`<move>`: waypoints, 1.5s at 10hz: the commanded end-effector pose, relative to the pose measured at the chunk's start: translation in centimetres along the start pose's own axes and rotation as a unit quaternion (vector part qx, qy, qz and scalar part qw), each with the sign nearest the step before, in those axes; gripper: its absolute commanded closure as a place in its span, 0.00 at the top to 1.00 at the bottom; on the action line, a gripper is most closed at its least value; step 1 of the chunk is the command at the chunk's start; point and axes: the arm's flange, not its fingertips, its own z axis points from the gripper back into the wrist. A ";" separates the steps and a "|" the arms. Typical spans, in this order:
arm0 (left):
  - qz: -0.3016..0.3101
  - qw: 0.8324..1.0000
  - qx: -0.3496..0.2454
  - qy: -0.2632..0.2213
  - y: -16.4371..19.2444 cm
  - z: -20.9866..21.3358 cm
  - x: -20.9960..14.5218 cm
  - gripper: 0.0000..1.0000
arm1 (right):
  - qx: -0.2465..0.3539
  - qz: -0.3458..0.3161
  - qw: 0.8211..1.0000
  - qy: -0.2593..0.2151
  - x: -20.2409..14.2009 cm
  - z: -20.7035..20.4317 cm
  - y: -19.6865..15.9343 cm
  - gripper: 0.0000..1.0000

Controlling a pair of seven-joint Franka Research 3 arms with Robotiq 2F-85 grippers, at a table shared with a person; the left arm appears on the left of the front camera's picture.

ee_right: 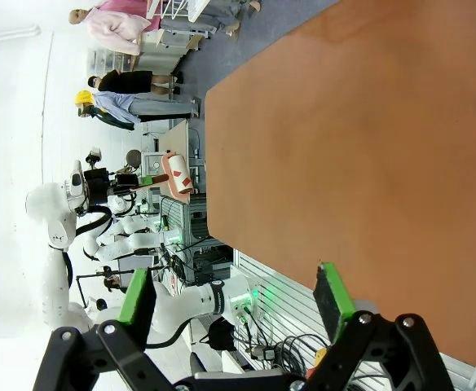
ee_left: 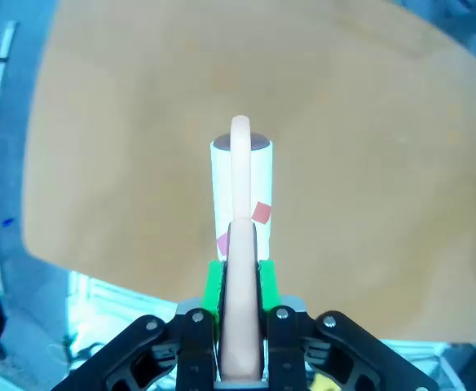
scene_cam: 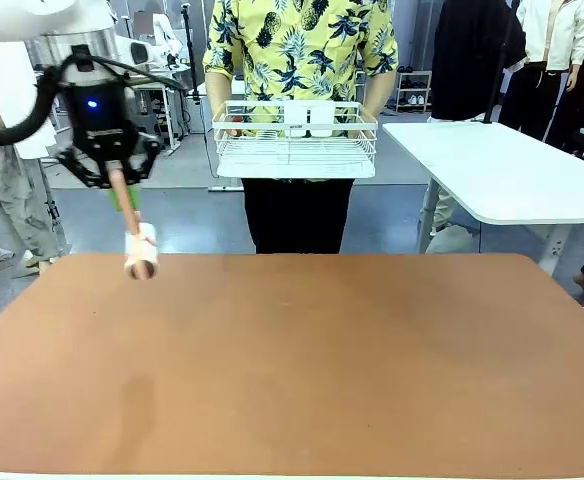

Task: Clean the table.
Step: Clean the table with the Lint Roller when the human lifts the Dish drying rack.

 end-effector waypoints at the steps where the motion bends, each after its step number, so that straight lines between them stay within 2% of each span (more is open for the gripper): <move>1: -0.062 0.998 0.026 0.014 0.9 0.6 1.1 0.21 | 0.003 0.006 1.000 0.001 -0.1 0.2 0.2 1.00; 2: -0.051 0.997 0.044 0.023 1.7 0.5 1.8 0.21 | 0.003 0.006 1.000 0.001 -0.1 0.2 0.2 1.00; 3: -0.059 0.995 0.065 0.053 2.2 -0.1 2.0 0.21 | 0.003 0.006 1.000 0.001 -0.1 0.2 0.2 1.00; 5: -0.100 0.991 0.064 0.064 2.7 -0.8 1.9 0.21 | 0.003 0.006 1.000 0.001 -0.1 0.2 0.2 1.00; 7: -0.112 0.988 0.078 0.070 2.9 -1.1 1.2 0.21 | 0.003 0.006 1.000 0.001 -0.1 0.2 0.2 1.00; 8: -0.137 0.987 0.054 0.067 2.4 -1.5 1.0 0.21 | 0.003 0.006 1.000 0.001 -0.1 0.2 0.2 1.00; 9: -0.094 0.991 0.059 0.068 2.5 -1.9 1.4 0.21 | 0.003 0.006 1.000 0.001 -0.1 0.2 0.2 1.00; 15: -0.094 0.991 0.059 0.068 2.5 -1.9 1.4 0.21 | 0.003 0.006 1.000 0.001 -0.1 0.2 0.2 1.00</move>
